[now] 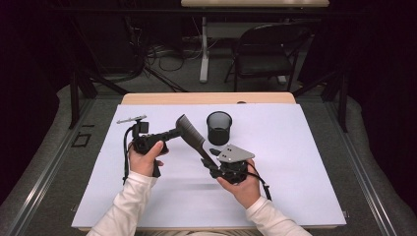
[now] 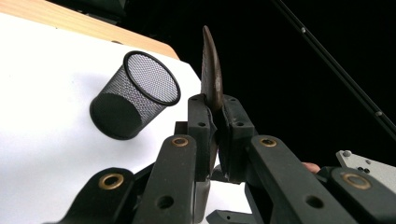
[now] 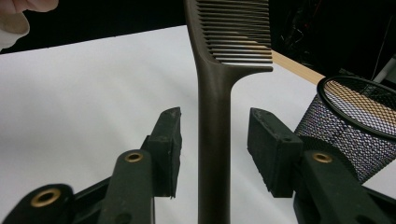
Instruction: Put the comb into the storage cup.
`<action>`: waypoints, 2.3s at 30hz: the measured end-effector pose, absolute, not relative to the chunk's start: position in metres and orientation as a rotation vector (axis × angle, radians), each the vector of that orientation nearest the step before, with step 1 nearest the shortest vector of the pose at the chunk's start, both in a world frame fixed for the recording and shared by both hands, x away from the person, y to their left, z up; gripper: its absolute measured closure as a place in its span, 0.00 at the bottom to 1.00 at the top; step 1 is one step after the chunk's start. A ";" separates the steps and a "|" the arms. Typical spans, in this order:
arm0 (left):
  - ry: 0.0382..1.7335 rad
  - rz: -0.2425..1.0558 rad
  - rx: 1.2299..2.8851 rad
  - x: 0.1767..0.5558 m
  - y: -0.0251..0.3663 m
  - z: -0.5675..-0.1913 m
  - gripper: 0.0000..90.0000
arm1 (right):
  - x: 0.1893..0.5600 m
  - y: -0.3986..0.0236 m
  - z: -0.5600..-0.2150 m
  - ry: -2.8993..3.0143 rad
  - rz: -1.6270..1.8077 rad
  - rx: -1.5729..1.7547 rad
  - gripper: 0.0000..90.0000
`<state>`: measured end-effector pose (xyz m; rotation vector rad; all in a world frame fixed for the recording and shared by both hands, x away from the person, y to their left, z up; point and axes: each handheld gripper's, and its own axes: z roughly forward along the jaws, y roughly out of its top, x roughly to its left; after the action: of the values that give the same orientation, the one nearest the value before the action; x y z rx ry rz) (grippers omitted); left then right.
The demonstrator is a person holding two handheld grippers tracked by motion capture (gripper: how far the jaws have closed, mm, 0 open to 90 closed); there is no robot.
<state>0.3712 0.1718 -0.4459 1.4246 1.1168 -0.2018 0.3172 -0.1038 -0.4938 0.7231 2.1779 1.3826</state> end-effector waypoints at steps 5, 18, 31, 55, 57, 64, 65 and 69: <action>1.123 -0.186 1.420 0.372 0.174 -0.446 0.94 | 0.318 -0.105 -0.491 2.167 1.373 0.721 0.56; 1.138 -0.150 1.409 0.374 0.182 -0.446 0.94 | 0.322 -0.109 -0.487 2.161 1.391 0.717 0.50; 1.143 -0.140 1.397 0.376 0.191 -0.446 0.94 | 0.323 -0.109 -0.487 2.161 1.397 0.750 0.39; 1.163 -0.125 1.364 0.376 0.203 -0.448 0.94 | 0.325 -0.103 -0.485 2.182 1.385 0.777 0.16; 1.161 -0.119 1.366 0.375 0.205 -0.448 0.94 | 0.325 -0.102 -0.485 2.188 1.391 0.772 0.16; 1.156 -0.102 1.357 0.376 0.209 -0.447 0.94 | 0.323 -0.099 -0.486 2.209 1.376 0.755 0.12; 1.158 -0.097 1.359 0.376 0.209 -0.447 0.94 | 0.323 -0.099 -0.486 2.212 1.374 0.754 0.11; 1.148 -0.074 1.359 0.375 0.208 -0.444 0.94 | 0.322 -0.097 -0.487 2.210 1.367 0.745 0.05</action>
<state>0.3745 0.2081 -0.4440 1.3589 1.1480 -0.0737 0.3217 -0.0969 -0.4869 0.7449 2.2098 1.3669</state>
